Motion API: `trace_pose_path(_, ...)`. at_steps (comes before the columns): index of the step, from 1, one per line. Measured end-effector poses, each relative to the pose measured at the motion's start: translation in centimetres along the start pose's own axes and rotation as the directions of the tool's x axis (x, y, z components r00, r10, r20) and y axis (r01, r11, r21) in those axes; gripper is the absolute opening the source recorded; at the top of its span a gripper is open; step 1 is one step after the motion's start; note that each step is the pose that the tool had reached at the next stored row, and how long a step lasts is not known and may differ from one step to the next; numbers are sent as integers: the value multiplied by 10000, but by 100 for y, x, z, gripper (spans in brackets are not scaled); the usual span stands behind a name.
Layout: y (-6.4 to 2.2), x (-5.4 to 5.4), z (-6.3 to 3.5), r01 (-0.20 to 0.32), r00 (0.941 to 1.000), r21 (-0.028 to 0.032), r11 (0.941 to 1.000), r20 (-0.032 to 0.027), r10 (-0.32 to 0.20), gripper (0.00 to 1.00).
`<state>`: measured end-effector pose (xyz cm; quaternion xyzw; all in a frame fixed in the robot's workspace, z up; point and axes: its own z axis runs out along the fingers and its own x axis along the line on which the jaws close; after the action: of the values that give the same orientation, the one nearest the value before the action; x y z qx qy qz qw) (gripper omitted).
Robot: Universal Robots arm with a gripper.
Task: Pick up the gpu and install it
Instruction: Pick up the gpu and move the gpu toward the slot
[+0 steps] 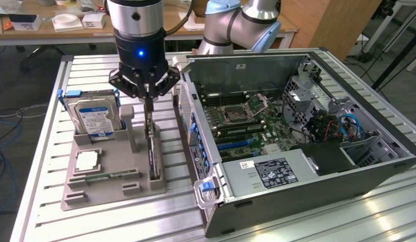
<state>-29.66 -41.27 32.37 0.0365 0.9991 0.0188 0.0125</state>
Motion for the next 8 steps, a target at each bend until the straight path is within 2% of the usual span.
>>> trace_pose_path(4,-35,-2,7,1,10000,22,10000,1,-1,11)
trace_pose_path(8,-118,-8,13,1,10000,49,10000,2,-1,11)
